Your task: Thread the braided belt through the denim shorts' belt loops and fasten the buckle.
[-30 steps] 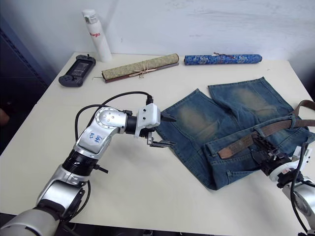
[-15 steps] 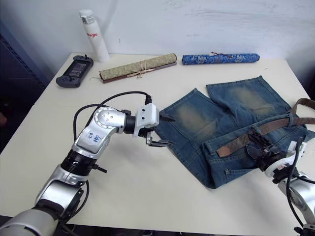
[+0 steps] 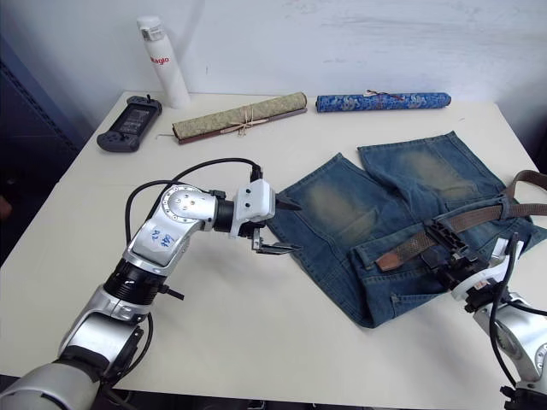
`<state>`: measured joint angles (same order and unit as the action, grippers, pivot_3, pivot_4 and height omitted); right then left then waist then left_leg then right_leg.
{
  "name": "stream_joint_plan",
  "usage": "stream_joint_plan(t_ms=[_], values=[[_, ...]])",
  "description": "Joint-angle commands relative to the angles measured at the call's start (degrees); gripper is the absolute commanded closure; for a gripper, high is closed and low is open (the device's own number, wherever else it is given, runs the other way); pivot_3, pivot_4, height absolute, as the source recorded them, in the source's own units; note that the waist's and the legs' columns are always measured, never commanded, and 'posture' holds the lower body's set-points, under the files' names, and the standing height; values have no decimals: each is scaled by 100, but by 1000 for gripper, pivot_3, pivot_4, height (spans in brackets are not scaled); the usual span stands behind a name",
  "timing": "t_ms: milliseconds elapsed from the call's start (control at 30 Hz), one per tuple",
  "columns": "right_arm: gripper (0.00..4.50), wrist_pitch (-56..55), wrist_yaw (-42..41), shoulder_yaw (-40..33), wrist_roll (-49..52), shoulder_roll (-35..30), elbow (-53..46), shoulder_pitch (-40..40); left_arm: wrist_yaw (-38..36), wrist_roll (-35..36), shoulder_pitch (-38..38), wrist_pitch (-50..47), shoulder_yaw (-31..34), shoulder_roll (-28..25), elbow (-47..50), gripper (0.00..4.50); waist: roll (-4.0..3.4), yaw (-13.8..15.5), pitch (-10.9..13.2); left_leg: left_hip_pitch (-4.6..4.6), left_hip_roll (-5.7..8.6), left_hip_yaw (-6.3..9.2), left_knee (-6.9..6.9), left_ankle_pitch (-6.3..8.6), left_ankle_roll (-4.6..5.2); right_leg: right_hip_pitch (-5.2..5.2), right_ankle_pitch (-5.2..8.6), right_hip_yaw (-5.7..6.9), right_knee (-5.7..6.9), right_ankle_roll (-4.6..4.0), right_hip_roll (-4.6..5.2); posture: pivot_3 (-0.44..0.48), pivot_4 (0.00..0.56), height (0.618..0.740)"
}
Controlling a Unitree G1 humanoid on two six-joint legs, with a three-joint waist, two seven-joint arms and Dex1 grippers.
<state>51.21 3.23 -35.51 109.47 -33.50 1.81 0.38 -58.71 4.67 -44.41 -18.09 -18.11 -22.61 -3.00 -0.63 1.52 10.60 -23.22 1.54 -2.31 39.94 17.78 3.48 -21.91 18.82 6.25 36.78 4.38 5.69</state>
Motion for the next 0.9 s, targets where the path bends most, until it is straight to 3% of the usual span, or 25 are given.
stream_joint_plan(t_ms=[33,133,267,300,333,400,433,567,900], values=[[25,30,-278,53,-56,82,-160,-12,7,15,-136,73,33,5,119,0,0,0,0,0,0,0,-1,0,0,0,0,0,0,0,0,0,150,686],[839,10,-353,107,-143,158,-75,-15,-10,15,-166,63,31,7,126,0,0,-1,0,0,0,0,-1,0,1,0,0,0,-1,0,0,0,150,686],[2391,-91,-383,67,-263,220,-34,13,-19,0,-173,83,48,-17,103,0,-3,1,2,-2,0,0,-2,1,1,-3,0,-1,-1,0,1,0,150,686],[3025,-96,-386,59,-280,227,-35,15,-20,0,-172,82,47,-17,105,0,-3,3,2,-2,0,0,-2,1,1,-3,0,-1,-1,0,1,0,150,686],[3274,-106,-402,48,-301,236,-34,10,-18,1,-172,80,47,-15,106,0,-3,2,2,-2,0,0,-1,1,1,-3,0,-1,-2,0,2,0,150,686],[4276,-183,-463,14,-406,270,-37,-23,-16,0,-171,82,41,-7,104,0,-4,-1,2,-2,0,0,-2,1,1,-3,0,-1,-2,0,2,0,150,686],[4463,-230,-544,10,-553,264,-57,-31,-15,0,-171,83,40,-3,104,0,-4,-2,2,-3,0,0,-2,1,1,-3,0,-1,-2,0,2,0,150,686],[4463,-433,-752,138,-1218,267,-182,-40,-19,-2,-177,93,31,18,98,0,-4,2,3,-3,0,0,-2,1,1,-3,0,-1,-3,0,2,0,150,686],[4463,-1196,-1177,447,-2308,1214,-114,-388,-45,112,-82,-286,96,-19,367,0,-2,-56,3,1,0,0,-4,2,0,-3,0,-3,-3,0,1,0,150,686]])
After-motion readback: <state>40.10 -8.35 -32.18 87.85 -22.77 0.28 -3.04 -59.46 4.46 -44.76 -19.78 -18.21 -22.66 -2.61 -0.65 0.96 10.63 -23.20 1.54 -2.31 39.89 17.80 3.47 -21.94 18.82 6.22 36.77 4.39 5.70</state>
